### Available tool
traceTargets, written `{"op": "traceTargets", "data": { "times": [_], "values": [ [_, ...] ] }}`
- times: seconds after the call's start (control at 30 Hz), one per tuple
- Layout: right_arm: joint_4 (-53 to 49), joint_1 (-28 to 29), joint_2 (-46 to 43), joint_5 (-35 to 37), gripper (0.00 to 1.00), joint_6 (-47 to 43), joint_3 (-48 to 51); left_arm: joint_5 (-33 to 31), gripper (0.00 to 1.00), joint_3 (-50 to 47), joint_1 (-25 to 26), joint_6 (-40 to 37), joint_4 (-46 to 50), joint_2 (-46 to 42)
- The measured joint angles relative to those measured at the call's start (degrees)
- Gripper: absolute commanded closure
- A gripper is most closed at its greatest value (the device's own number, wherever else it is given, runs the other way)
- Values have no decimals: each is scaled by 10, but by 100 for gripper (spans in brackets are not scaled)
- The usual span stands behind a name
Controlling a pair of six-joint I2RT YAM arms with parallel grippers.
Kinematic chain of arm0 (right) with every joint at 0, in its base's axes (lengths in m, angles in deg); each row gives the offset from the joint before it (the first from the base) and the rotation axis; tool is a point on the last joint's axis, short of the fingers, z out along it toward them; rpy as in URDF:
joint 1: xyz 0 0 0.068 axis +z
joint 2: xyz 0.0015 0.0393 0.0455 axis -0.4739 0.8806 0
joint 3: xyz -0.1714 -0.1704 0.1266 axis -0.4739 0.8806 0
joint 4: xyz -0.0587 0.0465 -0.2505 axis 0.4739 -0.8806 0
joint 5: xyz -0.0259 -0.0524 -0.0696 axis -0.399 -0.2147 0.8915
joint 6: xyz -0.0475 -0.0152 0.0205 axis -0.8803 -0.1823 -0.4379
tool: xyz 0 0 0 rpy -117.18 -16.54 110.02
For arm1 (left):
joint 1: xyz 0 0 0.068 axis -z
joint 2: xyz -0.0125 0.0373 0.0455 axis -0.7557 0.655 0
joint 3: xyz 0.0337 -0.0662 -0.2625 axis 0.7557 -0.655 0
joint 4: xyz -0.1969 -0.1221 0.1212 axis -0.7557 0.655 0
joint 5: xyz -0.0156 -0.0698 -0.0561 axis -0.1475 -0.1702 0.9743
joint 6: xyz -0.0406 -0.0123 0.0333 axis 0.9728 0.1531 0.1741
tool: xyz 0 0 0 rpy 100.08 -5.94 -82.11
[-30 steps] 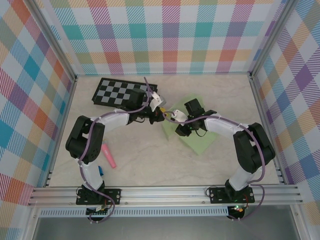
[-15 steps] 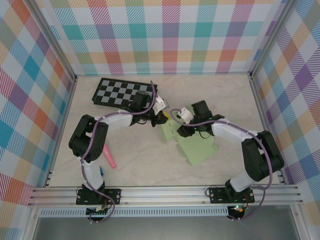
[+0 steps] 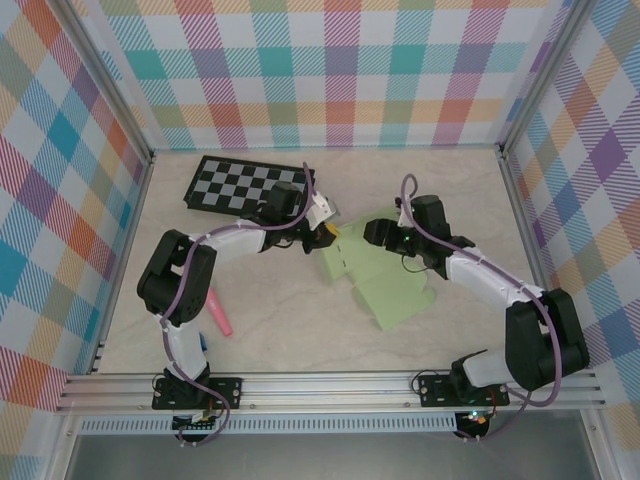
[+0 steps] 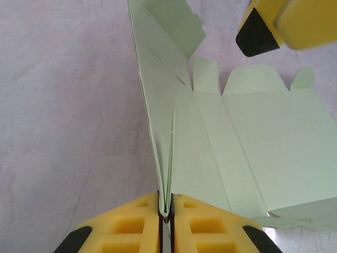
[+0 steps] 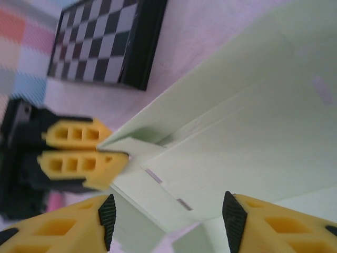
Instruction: Fold the paper box
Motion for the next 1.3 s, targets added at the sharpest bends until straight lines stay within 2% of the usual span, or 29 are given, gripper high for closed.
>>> {"op": "traceTargets", "data": {
  "times": [0.07,0.13,0.23,0.37,0.73,1.0,1.1,1.17,1.3],
  "values": [
    [1,0,0,9,22,104,0,-3,84,-2,0,-2,0,-5],
    [-21,0,3,21,17,178,-15,-4,82,-4,1,-6,0,-11],
    [-79,0,31,31,18,231,-87,-5,79,-7,6,-16,0,-20],
    [-94,0,69,33,23,273,-156,-5,76,-15,16,-28,2,-27],
    [-212,0,131,38,28,351,-199,-12,76,-22,31,-46,13,-35],
    [-226,0,182,36,29,379,-210,-13,76,-22,36,-46,12,-35],
    [-231,1,210,36,41,381,-212,-12,76,-22,38,-45,12,-35],
    [-238,4,227,35,54,379,-217,-11,76,-22,39,-45,12,-35],
    [-245,12,235,37,71,382,-225,-9,76,-22,43,-42,12,-35]
  ]
}}
